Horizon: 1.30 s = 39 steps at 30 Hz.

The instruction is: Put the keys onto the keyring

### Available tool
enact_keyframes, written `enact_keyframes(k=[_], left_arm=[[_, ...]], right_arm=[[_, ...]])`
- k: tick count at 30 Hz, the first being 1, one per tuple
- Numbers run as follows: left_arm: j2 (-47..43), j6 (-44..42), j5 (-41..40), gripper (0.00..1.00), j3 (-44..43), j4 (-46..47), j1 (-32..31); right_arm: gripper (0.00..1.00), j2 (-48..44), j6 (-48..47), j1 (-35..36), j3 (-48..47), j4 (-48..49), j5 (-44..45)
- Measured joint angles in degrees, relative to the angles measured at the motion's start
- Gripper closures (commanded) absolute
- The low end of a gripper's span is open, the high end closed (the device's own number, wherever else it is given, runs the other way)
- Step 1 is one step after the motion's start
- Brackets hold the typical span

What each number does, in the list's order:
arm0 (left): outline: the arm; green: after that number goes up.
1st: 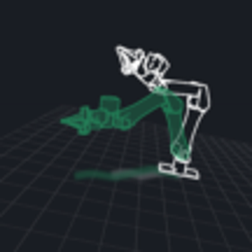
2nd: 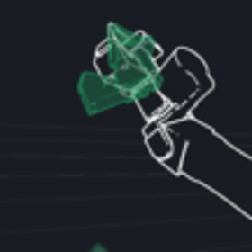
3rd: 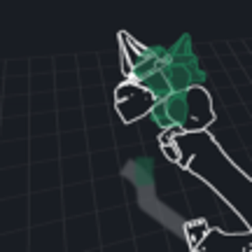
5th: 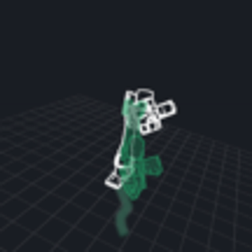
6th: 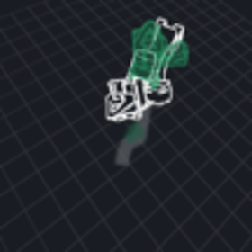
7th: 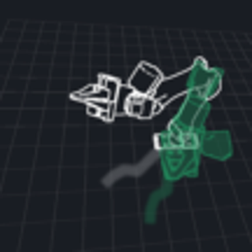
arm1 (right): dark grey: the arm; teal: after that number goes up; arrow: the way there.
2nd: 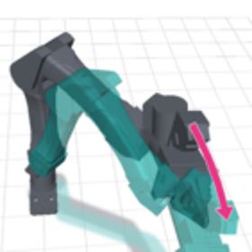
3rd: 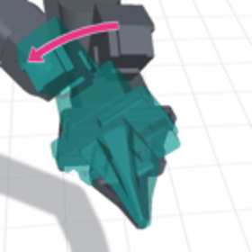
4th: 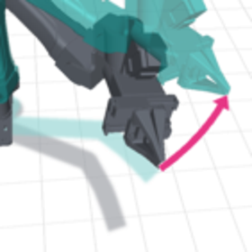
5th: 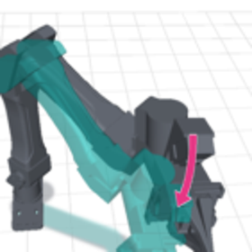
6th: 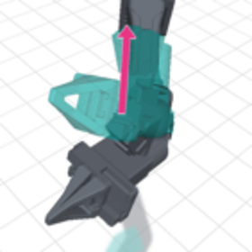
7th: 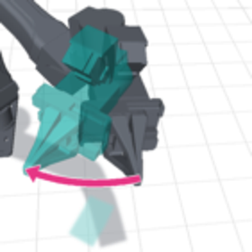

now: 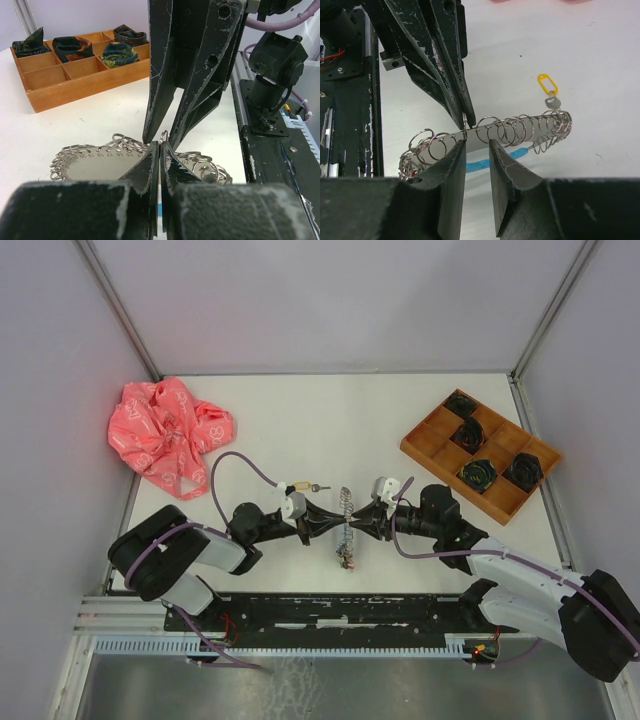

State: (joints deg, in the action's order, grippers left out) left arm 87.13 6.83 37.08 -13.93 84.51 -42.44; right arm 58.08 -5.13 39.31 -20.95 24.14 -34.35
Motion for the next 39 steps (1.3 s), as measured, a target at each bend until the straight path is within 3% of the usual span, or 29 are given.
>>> enact_keyframes(k=[9, 15, 21, 25, 29, 32, 39], left_arm=[[0.33, 0.00, -0.68, 0.97, 0.00, 0.00, 0.00], [0.46, 0.02, -0.55, 0.97, 0.00, 0.00, 0.00], [0.46, 0.04, 0.13, 0.97, 0.00, 0.00, 0.00], [0.48, 0.07, 0.92, 0.97, 0.00, 0.00, 0.00], [0.83, 0.07, 1.18, 0.83, -0.02, 0.00, 0.20], [0.90, -0.07, 2.01, 0.76, -0.07, -0.39, 0.20], [-4.22, -5.22, 3.61, 0.70, -3.54, -12.11, 0.24]], right_arm=[[0.67, 0.79, 1.03, 0.07, 0.00, 0.50, -3.13], [0.73, 0.92, 1.29, 0.07, 0.00, 0.66, -3.21], [0.80, 2.05, 1.75, 0.07, -0.02, 2.29, -2.80], [0.96, 3.15, 2.23, 0.07, -0.02, 3.45, -2.78], [0.99, 3.61, 2.29, 0.04, -0.55, 2.49, -3.30], [0.99, 3.61, 0.74, 0.04, -3.43, -4.31, -3.41], [0.99, 8.55, -6.69, 0.98, -22.75, -36.11, -0.02]])
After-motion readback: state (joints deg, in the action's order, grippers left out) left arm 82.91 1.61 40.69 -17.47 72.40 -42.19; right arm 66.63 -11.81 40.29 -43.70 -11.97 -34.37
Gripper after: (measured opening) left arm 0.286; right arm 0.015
